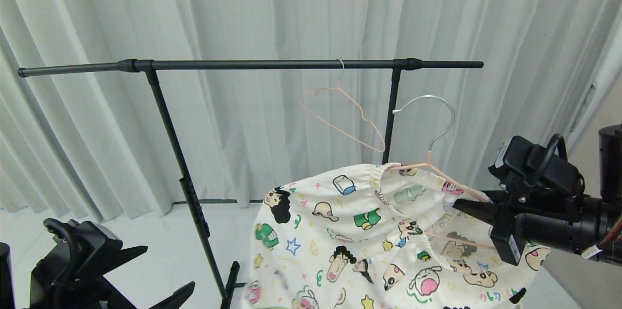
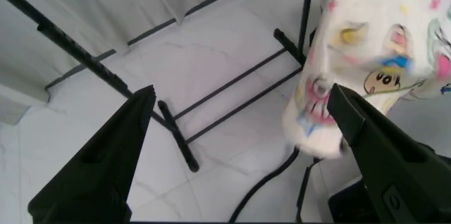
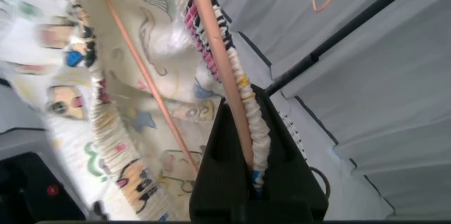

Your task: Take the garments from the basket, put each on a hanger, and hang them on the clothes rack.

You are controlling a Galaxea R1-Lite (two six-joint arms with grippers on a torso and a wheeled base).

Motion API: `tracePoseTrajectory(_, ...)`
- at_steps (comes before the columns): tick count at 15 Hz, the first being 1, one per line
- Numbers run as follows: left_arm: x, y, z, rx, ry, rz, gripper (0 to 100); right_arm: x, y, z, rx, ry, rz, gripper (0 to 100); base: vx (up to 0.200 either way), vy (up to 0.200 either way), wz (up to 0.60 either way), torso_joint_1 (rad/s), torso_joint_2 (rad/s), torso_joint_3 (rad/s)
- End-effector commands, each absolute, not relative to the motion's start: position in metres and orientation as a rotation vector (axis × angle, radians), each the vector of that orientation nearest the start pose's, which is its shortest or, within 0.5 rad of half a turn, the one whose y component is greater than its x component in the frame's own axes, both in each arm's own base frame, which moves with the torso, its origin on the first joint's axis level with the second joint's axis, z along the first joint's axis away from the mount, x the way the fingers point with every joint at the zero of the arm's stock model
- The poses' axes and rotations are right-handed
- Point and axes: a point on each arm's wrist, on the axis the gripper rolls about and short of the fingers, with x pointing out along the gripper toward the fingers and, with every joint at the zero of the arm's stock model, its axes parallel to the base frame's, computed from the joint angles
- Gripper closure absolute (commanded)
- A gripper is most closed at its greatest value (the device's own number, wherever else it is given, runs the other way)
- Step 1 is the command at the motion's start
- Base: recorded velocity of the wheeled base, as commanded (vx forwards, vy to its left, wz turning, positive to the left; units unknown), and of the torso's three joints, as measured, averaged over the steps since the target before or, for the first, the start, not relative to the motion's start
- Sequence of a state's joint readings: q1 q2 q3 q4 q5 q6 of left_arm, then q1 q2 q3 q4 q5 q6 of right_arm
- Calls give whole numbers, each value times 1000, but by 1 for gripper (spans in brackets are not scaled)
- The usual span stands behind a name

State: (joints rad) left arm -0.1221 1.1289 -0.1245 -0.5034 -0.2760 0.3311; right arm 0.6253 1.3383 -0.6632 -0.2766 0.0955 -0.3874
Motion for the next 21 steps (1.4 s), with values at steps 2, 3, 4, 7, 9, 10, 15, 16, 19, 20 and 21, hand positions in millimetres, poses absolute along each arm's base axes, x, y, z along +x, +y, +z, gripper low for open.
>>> tracePoseTrajectory(2, 116, -24, 117, 290, 421, -494, 0, 168, 125, 203, -472, 245, 783, 100, 0, 0, 0, 0, 0, 0)
tracePoseTrajectory(3, 117, -24, 118, 290, 416, -494, 0, 168, 125, 203, -472, 245, 783, 100, 0, 0, 0, 0, 0, 0)
tracePoseTrajectory(4, 117, -24, 119, 289, 413, -493, 0, 169, 124, 203, -471, 245, 782, 100, 0, 0, 0, 0, 0, 0)
tracePoseTrajectory(7, 120, -13, 120, 287, 427, -349, 0, 167, 122, 199, -490, 274, 742, 100, 0, 0, 0, 0, 0, 0)
tracePoseTrajectory(9, 118, 0, 128, 271, 410, -144, 0, 166, 121, 198, -506, 300, 698, 100, 0, 0, 0, 0, 0, 0)
tracePoseTrajectory(10, 113, 4, 132, 241, 384, -69, 0, 166, 120, 197, -510, 312, 698, 100, 0, 0, 0, 0, 0, 0)
tracePoseTrajectory(15, 98, 16, 137, 184, 343, 218, 0, 152, 109, 198, -525, 386, 648, 100, 0, 0, 0, 0, 0, 0)
tracePoseTrajectory(16, 97, 16, 137, 186, 339, 222, 0, 151, 108, 197, -522, 403, 639, 100, 0, 0, 0, 0, 0, 0)
tracePoseTrajectory(19, 96, 18, 137, 191, 343, 287, 0, 147, 104, 194, -487, 483, 589, 100, 0, 0, 0, 0, 0, 0)
tracePoseTrajectory(20, 95, 18, 136, 191, 343, 287, 0, 146, 104, 192, -448, 538, 574, 100, 0, 0, 0, 0, 0, 0)
tracePoseTrajectory(21, 95, 18, 136, 191, 342, 288, 0, 146, 104, 188, -421, 584, 561, 100, 0, 0, 0, 0, 0, 0)
